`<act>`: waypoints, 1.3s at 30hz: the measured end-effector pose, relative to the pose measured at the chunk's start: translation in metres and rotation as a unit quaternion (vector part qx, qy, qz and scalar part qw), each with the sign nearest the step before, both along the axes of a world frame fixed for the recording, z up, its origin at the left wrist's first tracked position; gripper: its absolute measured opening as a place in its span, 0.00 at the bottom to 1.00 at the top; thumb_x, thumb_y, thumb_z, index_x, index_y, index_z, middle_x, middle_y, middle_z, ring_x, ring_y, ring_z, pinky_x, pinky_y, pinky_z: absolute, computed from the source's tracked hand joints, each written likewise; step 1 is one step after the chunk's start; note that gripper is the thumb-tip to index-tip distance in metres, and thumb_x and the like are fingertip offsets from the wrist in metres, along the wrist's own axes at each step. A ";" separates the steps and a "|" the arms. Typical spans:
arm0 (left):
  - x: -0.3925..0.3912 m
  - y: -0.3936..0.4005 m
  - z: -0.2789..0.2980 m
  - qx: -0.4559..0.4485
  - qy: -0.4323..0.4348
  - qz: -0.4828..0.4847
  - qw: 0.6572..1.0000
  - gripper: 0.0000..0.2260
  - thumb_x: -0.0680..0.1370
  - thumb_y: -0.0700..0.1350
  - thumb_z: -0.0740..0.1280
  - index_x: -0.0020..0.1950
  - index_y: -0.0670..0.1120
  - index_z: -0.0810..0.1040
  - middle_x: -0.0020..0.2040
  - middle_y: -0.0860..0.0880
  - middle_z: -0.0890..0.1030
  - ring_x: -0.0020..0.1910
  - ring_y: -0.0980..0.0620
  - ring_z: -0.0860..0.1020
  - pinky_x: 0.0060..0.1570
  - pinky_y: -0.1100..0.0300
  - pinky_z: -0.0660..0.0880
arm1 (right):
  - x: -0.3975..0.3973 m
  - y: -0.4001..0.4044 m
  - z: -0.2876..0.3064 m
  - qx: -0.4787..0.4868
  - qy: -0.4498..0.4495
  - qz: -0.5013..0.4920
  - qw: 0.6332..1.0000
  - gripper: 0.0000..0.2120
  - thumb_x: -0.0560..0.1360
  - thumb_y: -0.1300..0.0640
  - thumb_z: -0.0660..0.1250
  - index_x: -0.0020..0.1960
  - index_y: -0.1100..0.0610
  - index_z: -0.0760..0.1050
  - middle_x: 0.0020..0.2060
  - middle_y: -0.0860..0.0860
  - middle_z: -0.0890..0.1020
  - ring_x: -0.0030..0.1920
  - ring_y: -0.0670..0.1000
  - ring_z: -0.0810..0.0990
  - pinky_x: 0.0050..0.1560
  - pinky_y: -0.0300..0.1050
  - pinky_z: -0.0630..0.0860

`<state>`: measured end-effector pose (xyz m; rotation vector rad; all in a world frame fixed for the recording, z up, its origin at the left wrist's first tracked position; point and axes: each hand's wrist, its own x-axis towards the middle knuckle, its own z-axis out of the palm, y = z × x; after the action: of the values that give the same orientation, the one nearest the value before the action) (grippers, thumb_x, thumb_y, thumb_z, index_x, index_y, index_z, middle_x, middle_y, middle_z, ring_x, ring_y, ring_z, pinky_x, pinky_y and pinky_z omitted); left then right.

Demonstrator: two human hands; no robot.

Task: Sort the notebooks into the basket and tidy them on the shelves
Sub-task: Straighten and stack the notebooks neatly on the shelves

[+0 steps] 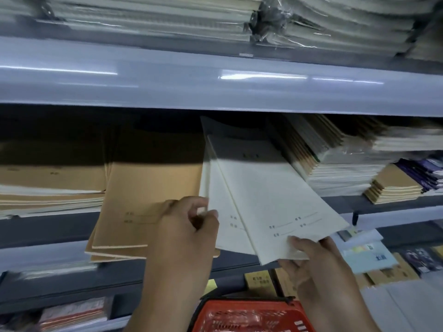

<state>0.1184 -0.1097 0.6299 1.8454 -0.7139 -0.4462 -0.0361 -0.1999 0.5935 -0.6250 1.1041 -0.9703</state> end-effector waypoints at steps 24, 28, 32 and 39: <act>0.005 -0.010 -0.003 0.106 0.219 -0.062 0.968 0.07 0.84 0.44 0.60 0.50 0.42 0.75 0.29 0.46 0.82 0.24 0.50 0.76 0.20 0.60 0.67 | 0.044 -0.023 0.012 -0.108 0.064 -0.014 0.992 0.30 0.77 0.72 0.59 0.69 0.42 0.67 0.57 0.41 0.81 0.55 0.41 0.78 0.45 0.35 0.71; 0.004 -0.013 -0.001 0.069 0.197 -0.034 0.977 0.04 0.84 0.44 0.59 0.50 0.48 0.72 0.32 0.45 0.84 0.23 0.51 0.75 0.21 0.60 0.67 | 0.034 -0.011 0.015 -0.059 0.082 0.039 0.994 0.24 0.79 0.60 0.66 0.67 0.37 0.67 0.60 0.36 0.77 0.56 0.37 0.77 0.49 0.38 0.68; 0.000 -0.014 -0.008 0.051 0.200 -0.017 0.978 0.05 0.84 0.44 0.59 0.54 0.45 0.74 0.33 0.46 0.85 0.21 0.53 0.74 0.18 0.61 0.67 | 0.019 -0.005 0.017 -0.077 0.103 0.079 0.989 0.17 0.80 0.50 0.65 0.65 0.33 0.68 0.51 0.27 0.73 0.49 0.31 0.72 0.51 0.38 0.67; -0.006 -0.010 -0.008 0.038 0.250 0.000 0.968 0.01 0.83 0.43 0.61 0.54 0.47 0.72 0.34 0.45 0.85 0.21 0.51 0.75 0.18 0.60 0.69 | -0.003 -0.026 0.000 -0.107 0.093 -0.003 0.990 0.21 0.78 0.58 0.69 0.67 0.45 0.67 0.55 0.41 0.82 0.53 0.40 0.81 0.53 0.38 0.77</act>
<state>0.1123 -0.1198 0.6215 1.7009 -0.3544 -0.9092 -0.0390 -0.2262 0.5938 -0.9020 1.1753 -1.0603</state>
